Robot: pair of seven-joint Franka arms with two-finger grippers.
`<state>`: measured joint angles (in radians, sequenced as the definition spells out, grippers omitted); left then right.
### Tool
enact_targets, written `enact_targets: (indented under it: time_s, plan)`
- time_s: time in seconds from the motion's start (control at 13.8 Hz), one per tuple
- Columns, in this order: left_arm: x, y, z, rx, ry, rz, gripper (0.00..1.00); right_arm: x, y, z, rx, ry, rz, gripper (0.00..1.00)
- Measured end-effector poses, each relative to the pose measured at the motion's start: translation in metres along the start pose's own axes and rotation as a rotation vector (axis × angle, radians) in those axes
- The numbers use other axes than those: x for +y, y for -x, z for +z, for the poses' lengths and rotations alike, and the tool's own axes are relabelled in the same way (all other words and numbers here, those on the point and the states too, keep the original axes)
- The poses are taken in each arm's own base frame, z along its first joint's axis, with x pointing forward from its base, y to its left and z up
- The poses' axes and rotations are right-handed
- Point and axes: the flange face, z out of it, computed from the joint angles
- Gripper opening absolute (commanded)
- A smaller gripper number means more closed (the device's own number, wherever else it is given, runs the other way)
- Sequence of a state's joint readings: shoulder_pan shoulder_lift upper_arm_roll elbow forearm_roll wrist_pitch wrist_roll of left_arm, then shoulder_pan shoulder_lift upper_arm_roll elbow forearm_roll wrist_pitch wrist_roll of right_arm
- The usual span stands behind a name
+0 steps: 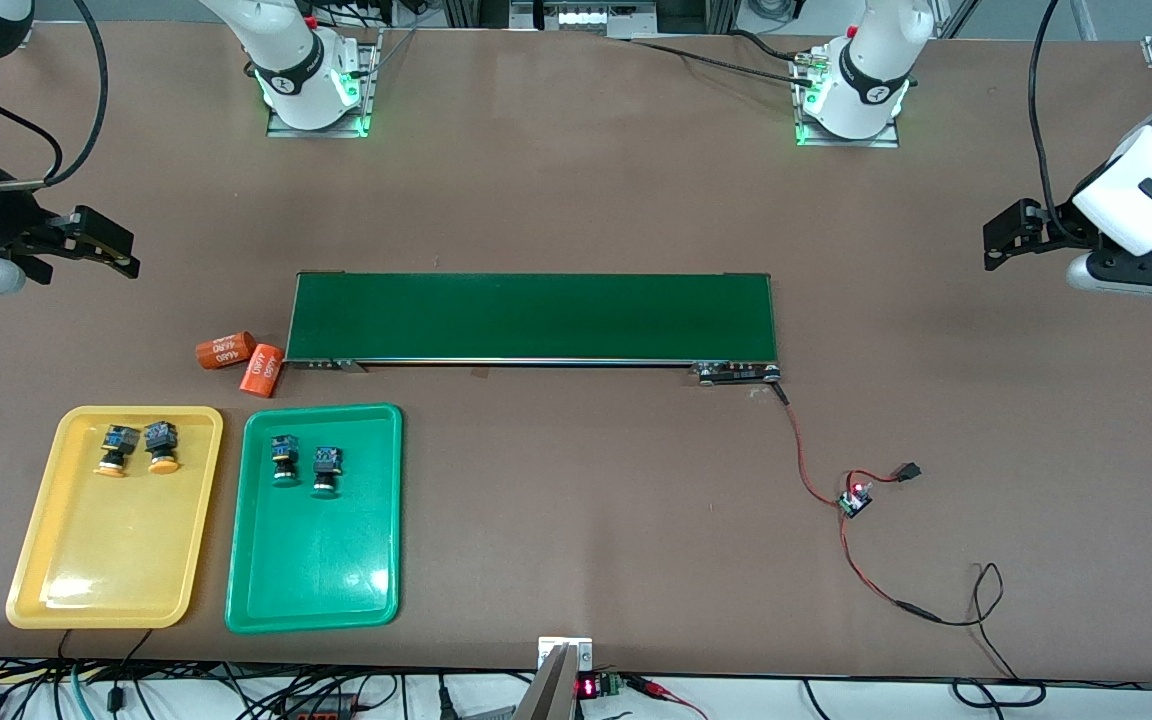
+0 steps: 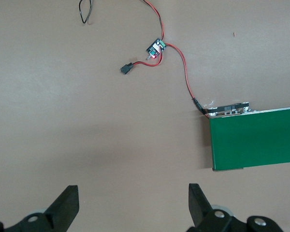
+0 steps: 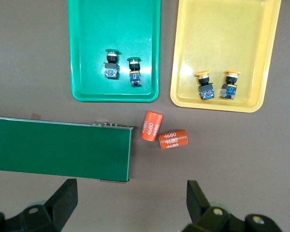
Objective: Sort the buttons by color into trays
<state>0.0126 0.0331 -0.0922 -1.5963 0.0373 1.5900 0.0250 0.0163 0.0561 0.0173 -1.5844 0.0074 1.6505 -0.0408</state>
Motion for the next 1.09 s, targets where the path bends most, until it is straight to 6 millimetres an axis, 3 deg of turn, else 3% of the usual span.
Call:
enact_targets:
  time_s: [0.65, 1.09]
  plan:
    - [-0.001, 0.001, -0.004, -0.001, 0.0, -0.002, 1.0, 0.021, 0.013, 0.001, -0.075, -0.002, 0.039, 1.0]
    - [-0.001, 0.001, -0.004, 0.0, 0.0, -0.001, 1.0, 0.021, 0.023, -0.006, -0.102, -0.003, 0.04, 1.0]
